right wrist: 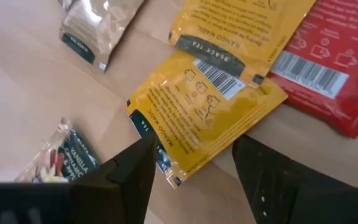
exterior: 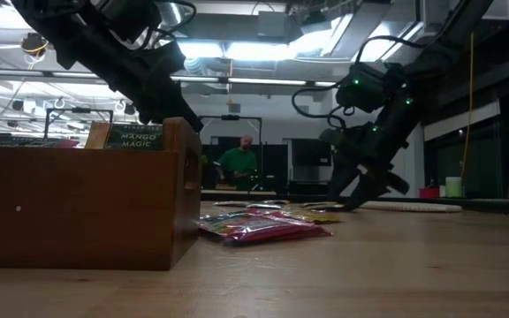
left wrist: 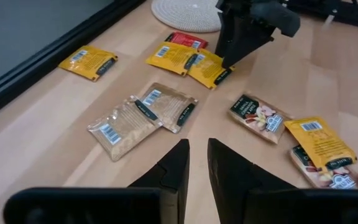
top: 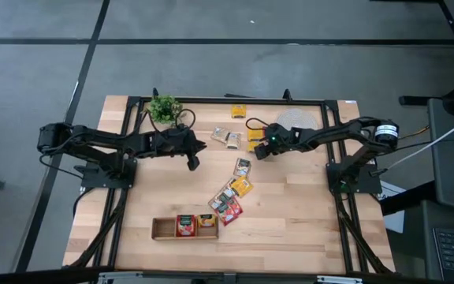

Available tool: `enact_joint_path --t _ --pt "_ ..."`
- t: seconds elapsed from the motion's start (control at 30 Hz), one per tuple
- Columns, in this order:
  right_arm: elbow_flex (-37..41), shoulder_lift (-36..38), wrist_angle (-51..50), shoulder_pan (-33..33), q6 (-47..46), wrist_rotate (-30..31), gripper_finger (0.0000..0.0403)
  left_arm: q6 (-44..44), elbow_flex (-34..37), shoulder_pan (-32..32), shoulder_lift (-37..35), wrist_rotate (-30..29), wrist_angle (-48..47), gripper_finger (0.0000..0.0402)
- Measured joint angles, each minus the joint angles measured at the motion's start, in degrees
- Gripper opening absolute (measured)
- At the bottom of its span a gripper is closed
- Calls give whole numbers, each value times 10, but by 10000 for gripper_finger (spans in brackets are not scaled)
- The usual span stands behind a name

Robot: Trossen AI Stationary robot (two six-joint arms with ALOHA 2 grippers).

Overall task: Pick & Place Tea
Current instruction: Put the yellow tea bag into the right section of the wooden organizer

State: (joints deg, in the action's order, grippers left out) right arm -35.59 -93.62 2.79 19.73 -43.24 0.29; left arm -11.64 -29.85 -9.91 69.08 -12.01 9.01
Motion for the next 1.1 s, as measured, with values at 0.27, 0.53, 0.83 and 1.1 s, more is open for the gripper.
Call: enact_joint_path --t 0.27,0.53,0.83,1.1 --pt "2 -3 14 0 1 22 176 4 0 0 0 0 -2 50" --pt "3 -4 18 0 22 52 69 4 0 0 0 0 -2 54" --pt "3 -6 35 0 55 55 13 3 0 0 0 0 3 51" --pt "3 -6 58 0 94 45 6 2 0 0 0 0 3 54"
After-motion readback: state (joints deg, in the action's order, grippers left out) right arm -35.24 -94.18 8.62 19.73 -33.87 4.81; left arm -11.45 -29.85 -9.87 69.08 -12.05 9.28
